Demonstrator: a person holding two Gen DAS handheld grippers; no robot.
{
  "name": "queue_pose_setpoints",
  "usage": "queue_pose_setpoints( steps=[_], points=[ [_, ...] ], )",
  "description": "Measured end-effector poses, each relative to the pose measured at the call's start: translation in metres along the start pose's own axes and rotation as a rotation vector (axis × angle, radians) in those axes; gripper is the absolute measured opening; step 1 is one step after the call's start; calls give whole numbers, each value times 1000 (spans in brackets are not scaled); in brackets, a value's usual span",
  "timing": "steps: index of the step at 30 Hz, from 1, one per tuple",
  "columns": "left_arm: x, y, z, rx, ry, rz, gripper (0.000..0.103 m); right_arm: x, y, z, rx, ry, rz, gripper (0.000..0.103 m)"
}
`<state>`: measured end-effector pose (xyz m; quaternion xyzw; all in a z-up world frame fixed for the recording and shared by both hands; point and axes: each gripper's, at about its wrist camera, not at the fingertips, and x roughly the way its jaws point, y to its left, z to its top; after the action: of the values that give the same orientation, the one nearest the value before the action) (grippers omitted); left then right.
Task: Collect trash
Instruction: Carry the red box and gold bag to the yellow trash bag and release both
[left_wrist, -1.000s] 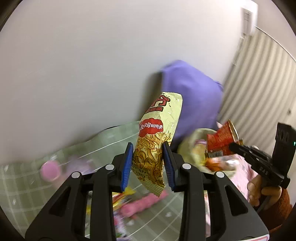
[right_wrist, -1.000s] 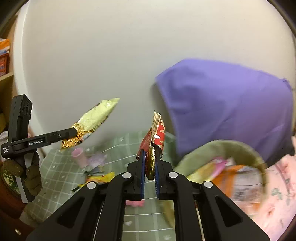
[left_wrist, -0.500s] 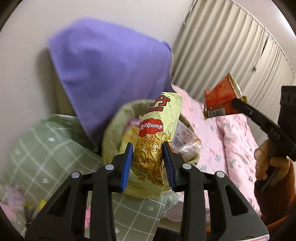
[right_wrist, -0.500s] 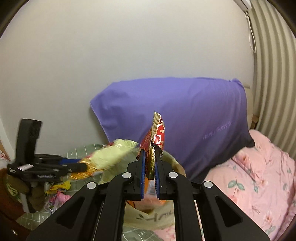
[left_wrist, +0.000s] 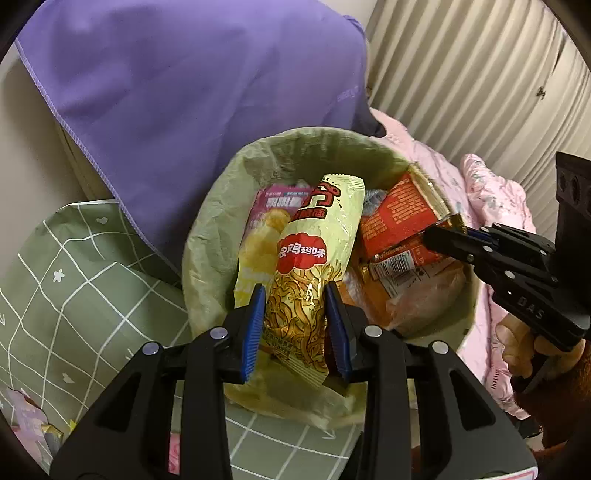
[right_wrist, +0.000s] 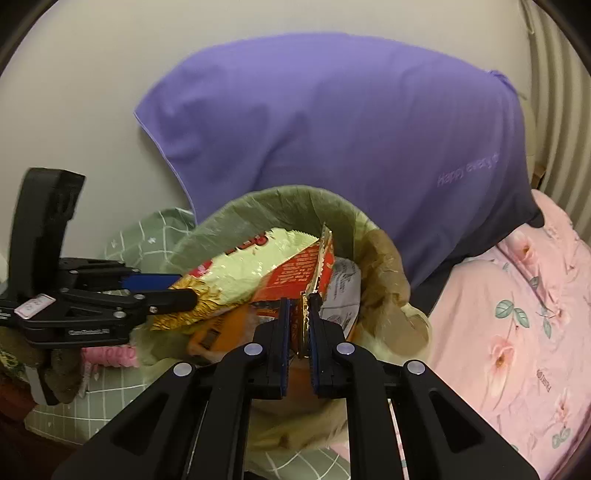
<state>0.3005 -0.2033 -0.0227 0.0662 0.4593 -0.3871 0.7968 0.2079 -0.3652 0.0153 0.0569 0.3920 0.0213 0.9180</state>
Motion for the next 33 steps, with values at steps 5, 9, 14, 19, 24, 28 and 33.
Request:
queue_pose_setpoints(
  steps=[5,9,14,19,24,28,33],
  points=[
    [9,2,4,-7,17,7,31,16,-9,9,-18,13,0,10],
    [14,-3,2,9,25,6,31,14,-5,10,-43,17,-13,10],
    [13,-1,-2,0,17,-37,31,1,-4,3,-39,11,-22,10],
    [3,7,-9,-16,-9,-79,31,-15,0,-2,-37,-12,-47,10],
    [-7,16,-6,-47,-42,-124,37,-16,1,-1,-6,-22,-44,11],
    [-22,27,-6,-90,-82,-151,54,-11,3,-3,0,-15,-58,27],
    [-63,42,-23,-135,-177,-107,61,-13,9,-4,-22,-11,-78,35]
  ],
)
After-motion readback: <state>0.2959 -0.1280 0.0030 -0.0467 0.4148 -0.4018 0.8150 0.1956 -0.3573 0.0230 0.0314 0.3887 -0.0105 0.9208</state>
